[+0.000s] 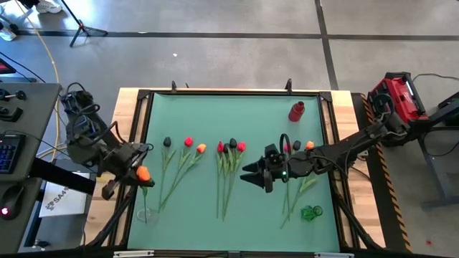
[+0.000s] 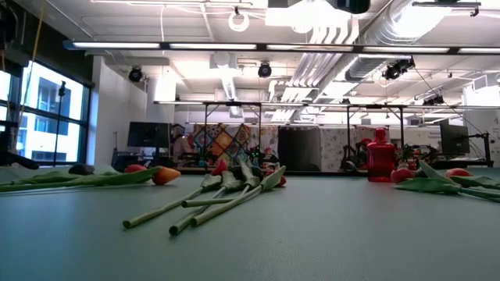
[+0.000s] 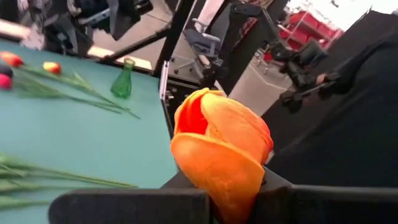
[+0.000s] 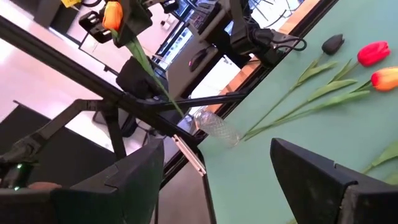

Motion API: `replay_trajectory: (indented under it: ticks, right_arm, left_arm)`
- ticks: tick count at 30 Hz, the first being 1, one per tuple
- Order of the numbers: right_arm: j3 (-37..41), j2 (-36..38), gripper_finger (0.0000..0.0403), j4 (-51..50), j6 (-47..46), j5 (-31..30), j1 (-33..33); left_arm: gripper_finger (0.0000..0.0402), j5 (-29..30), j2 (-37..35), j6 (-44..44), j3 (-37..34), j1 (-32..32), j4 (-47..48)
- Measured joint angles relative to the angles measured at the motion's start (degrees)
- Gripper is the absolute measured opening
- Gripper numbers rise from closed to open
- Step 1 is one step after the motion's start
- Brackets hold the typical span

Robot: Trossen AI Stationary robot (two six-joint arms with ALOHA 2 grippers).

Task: Sort flowers into vase by color
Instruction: Put the orange tulip into the transparent vase

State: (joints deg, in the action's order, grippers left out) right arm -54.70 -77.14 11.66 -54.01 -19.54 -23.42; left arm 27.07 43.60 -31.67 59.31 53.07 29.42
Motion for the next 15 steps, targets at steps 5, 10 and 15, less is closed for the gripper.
replay_trajectory:
  ticks: [5,10,15]
  right_arm:
    - [0.0,0.0,0.0281,-0.06,-1.54,0.01,-0.37]
    - [0.0,0.0,0.0281,-0.26,-2.54,-0.6,-0.44]
    - [0.0,0.0,0.0281,-0.31,-2.52,-1.57,-0.42]
  left_arm:
    - [0.0003,2.94,-1.03,3.56,0.0,2.41,-0.12]
    - [0.0003,3.54,-2.77,3.85,0.0,3.76,-0.12]
    - [0.0003,3.54,-3.96,4.31,0.0,4.29,-0.04]
